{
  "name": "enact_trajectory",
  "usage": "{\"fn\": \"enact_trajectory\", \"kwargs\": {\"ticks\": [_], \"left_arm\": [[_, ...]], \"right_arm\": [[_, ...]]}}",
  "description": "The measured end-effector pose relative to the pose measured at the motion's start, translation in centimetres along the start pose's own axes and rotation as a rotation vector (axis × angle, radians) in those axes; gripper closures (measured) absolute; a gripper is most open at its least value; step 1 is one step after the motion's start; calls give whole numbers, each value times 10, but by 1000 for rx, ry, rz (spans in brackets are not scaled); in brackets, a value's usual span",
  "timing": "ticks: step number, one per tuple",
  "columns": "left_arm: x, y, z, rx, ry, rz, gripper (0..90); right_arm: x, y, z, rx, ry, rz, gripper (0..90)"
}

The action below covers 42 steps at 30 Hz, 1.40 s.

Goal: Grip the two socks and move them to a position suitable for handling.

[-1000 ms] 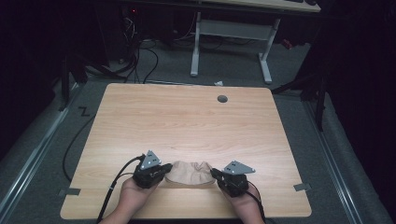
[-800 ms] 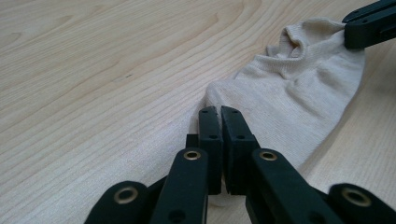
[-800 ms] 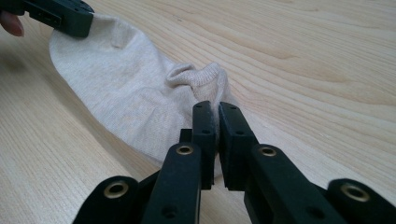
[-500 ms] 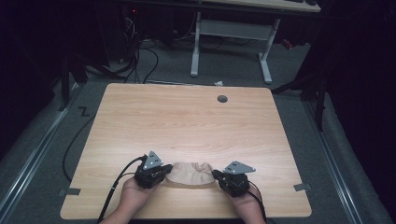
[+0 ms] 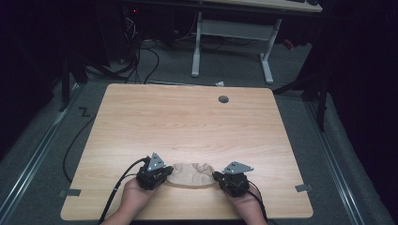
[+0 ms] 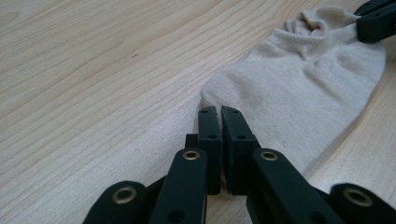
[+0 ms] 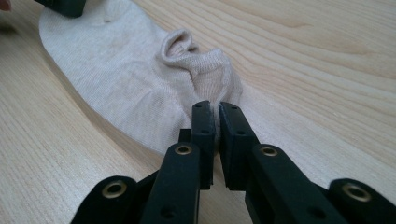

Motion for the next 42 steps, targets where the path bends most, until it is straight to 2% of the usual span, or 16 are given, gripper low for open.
{"fn": "enact_trajectory", "kwargs": {"ticks": [5,10,18,23,26,27,32,38,42], "left_arm": [[0,-3,1,-17,-10,-21,857],[1,-3,1,-17,-9,-19,797],[-2,5,-3,45,16,-2,684],[-13,10,-6,90,49,-10,635],[-19,12,-5,99,60,-12,633],[-26,15,-5,109,66,-23,634],[-44,29,-5,138,96,-69,628],[-59,44,-1,168,133,-110,608],[-67,45,0,166,158,-121,605]], "right_arm": [[1,-3,2,-15,-8,-7,835],[1,-3,2,-18,-11,-11,806],[2,3,-1,30,-26,-6,732],[4,7,-5,73,-40,16,686],[9,8,-6,93,-60,62,601],[11,8,-6,101,-67,75,592],[21,9,-7,140,-81,130,554],[33,7,-5,146,-66,173,538],[44,7,-3,147,-85,199,518]]}}
Point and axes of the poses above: each handheld gripper's, and its own axes: y roughly backward along the jaws, z roughly out of its underside, x roughly to its right, the point moved 2 cm from there along -y, roughly forward along the jaws
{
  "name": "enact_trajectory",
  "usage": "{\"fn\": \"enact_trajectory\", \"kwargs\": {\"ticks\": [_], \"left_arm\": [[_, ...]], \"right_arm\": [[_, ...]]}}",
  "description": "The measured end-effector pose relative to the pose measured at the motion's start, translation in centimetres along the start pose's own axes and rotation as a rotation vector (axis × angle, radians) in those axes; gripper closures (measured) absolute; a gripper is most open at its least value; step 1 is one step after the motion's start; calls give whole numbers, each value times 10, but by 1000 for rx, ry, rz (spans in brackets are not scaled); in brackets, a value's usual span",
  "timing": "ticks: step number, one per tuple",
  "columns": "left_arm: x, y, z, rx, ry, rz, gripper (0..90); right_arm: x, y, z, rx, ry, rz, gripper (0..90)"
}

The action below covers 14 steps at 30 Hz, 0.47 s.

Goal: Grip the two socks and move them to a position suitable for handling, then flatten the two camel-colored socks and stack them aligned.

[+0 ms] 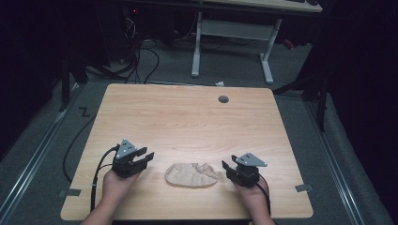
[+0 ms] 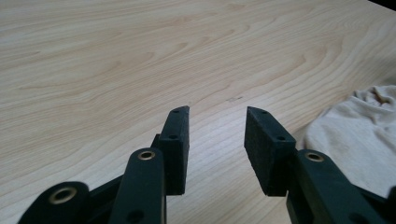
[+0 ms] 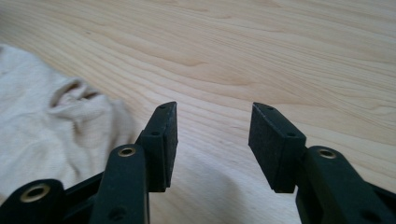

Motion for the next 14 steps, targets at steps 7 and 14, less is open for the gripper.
{"fn": "enact_trajectory", "kwargs": {"ticks": [7,14], "left_arm": [[-7,-3,6,-35,-13,-30,578],[-16,7,15,-49,31,-19,577]], "right_arm": [[18,-1,4,-3,-34,28,509],[24,-4,-1,8,-68,39,513]]}}
Point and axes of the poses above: each handheld gripper's, and its own axes: y roughly backward along the jaws, z roughly out of its underside, x roughly to its right, the point moved 2 cm from there along -y, roughly forward along the jaws
